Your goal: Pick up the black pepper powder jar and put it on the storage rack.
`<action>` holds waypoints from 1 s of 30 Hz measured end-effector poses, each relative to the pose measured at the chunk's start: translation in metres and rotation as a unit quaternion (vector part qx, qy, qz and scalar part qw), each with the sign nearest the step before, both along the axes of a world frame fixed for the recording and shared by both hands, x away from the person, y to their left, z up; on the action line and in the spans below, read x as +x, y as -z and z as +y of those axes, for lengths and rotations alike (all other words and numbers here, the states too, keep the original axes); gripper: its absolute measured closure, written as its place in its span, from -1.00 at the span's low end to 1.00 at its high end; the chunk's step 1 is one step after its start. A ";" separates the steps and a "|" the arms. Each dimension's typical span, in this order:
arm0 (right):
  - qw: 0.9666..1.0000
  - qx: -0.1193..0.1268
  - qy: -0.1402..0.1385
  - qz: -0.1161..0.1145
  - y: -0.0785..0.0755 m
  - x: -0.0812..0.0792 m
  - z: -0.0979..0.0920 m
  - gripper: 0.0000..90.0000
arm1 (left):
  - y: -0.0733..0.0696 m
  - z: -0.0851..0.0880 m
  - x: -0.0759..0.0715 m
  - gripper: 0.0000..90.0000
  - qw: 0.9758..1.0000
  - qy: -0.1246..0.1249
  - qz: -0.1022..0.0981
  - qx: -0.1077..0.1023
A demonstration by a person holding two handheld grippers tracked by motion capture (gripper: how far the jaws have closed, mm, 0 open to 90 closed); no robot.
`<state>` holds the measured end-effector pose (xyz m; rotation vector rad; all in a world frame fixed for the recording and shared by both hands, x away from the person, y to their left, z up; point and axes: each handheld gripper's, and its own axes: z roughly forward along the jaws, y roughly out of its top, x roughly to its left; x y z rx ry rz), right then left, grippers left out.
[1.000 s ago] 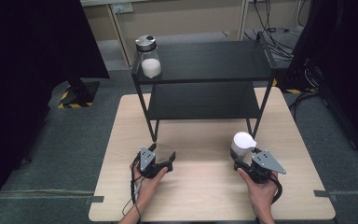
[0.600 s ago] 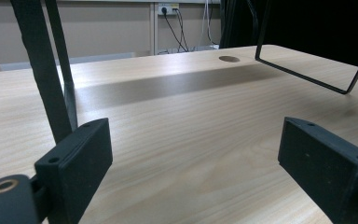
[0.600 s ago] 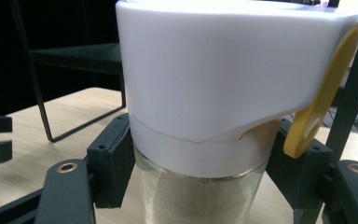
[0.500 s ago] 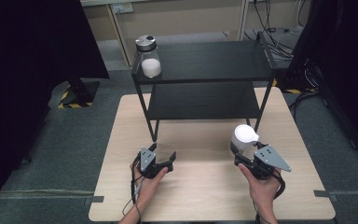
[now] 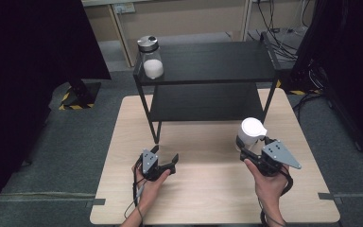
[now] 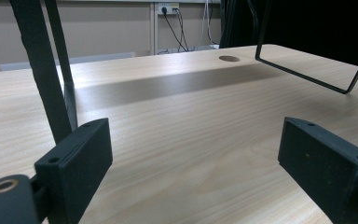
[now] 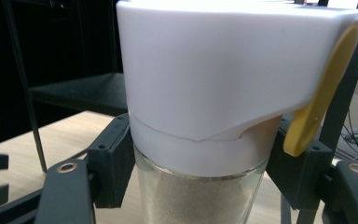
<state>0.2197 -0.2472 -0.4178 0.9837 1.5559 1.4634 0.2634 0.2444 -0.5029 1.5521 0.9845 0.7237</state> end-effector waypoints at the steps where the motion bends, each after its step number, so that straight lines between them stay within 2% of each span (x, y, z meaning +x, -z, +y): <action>1: 1.000 0.001 0.000 -0.001 -0.002 0.000 0.000 -0.31 | 0.000 0.000 0.000 -0.80 1.000 0.000 0.000 0.000; 15: 1.000 0.005 0.006 -0.026 -0.028 0.005 0.001 -0.31 | 0.000 0.000 0.000 -0.80 1.000 0.000 0.000 -0.001; 30: 0.999 0.011 0.006 -0.040 -0.050 0.011 0.002 -0.31 | 0.000 -0.001 0.000 -0.80 1.000 0.000 -0.001 -0.001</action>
